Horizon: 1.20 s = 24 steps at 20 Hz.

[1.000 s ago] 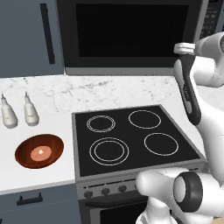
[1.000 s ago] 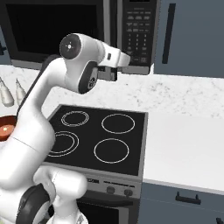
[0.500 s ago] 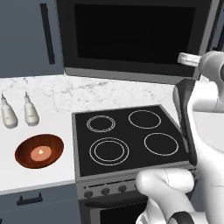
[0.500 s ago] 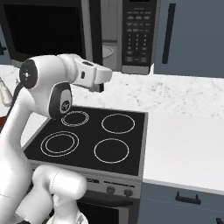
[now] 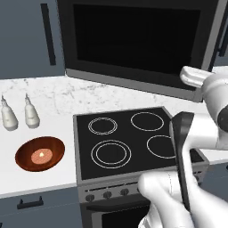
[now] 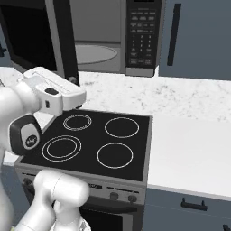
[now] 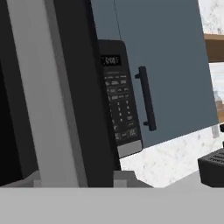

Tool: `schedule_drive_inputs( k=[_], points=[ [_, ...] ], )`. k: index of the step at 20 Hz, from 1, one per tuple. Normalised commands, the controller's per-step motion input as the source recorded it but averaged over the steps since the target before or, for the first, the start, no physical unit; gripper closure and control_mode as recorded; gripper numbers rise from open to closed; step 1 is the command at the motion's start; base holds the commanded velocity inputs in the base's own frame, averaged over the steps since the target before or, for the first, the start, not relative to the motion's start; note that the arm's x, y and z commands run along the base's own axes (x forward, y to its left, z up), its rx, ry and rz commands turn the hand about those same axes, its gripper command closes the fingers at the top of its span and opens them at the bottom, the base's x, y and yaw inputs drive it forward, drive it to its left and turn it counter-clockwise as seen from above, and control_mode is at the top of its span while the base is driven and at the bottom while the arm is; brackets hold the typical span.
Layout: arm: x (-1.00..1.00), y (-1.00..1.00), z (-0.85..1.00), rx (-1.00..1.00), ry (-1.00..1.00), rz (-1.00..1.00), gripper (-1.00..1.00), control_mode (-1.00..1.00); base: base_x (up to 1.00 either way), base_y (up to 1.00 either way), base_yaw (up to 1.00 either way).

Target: Open the microwave, place the bowl with waffle inside the microwave, then close the microwave door and turn it on.

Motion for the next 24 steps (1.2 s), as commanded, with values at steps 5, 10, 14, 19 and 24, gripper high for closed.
schedule_drive_inputs(
  k=[5, 10, 14, 19, 24],
  points=[
    [-0.97, 0.68, -0.07, -0.05, 0.00, -0.23, -1.00, -1.00, 0.00, 0.00, 0.00],
    [-0.56, 0.53, -0.05, -0.03, 0.01, -0.25, -1.00, -1.00, 0.00, 0.00, 0.00],
    [-0.07, 0.54, -0.14, -0.05, 0.00, -0.17, -1.00, -1.00, 0.00, 0.00, 0.00],
    [-0.01, 0.55, -0.03, -0.04, -0.01, -0.02, -1.00, -1.00, 0.00, 0.00, 0.00],
    [-0.53, 0.15, 0.00, -0.02, 0.03, -0.02, -1.00, -1.00, 0.00, 0.00, 0.00]
  ],
)
